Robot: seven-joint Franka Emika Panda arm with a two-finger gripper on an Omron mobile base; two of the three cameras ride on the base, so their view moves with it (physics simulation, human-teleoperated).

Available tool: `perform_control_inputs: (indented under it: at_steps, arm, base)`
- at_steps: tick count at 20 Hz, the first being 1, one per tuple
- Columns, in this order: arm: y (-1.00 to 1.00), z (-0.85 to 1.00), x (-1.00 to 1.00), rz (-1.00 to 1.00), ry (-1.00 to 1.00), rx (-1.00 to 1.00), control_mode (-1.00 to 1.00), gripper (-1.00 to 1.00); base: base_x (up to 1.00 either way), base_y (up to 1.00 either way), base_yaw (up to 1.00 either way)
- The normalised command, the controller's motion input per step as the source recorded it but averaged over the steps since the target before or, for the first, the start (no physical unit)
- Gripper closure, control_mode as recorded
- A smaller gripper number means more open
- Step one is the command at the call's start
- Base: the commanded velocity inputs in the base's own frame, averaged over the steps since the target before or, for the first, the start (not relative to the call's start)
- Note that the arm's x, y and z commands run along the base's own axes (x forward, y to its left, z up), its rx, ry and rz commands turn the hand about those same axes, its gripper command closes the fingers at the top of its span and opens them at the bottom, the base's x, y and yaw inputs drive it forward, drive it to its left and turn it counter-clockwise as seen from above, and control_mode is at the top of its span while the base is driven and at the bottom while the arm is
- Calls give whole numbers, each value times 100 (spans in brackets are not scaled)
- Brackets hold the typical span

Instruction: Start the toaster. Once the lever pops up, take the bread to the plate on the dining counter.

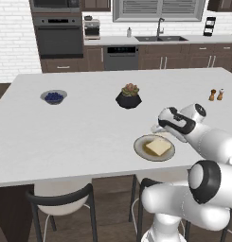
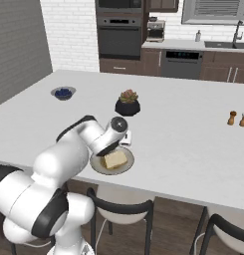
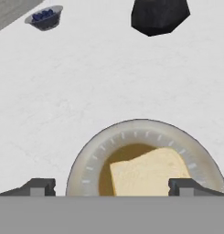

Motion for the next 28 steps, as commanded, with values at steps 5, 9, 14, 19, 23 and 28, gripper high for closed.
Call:
perform_control_inputs:
  at_steps: [5, 9, 14, 19, 23, 28]
  arm:
    - [0, 56, 0, -2, 1, -5, -100, -100]
    - [0, 47, -24, -3, 5, -8, -100, -100]
    - [0, 10, -37, -2, 7, -22, -100, -100]
    - [0, 0, -38, -5, 1, -21, -100, -100]
    - [0, 0, -34, -5, 0, -12, -100, -100]
    - [0, 20, -28, -1, 0, -1, -100, -100]
  base:
    - [0, 0, 0]
    - [0, 0, 0]
    - [0, 0, 0]
    - [0, 0, 0]
    - [0, 0, 0]
    - [0, 0, 0]
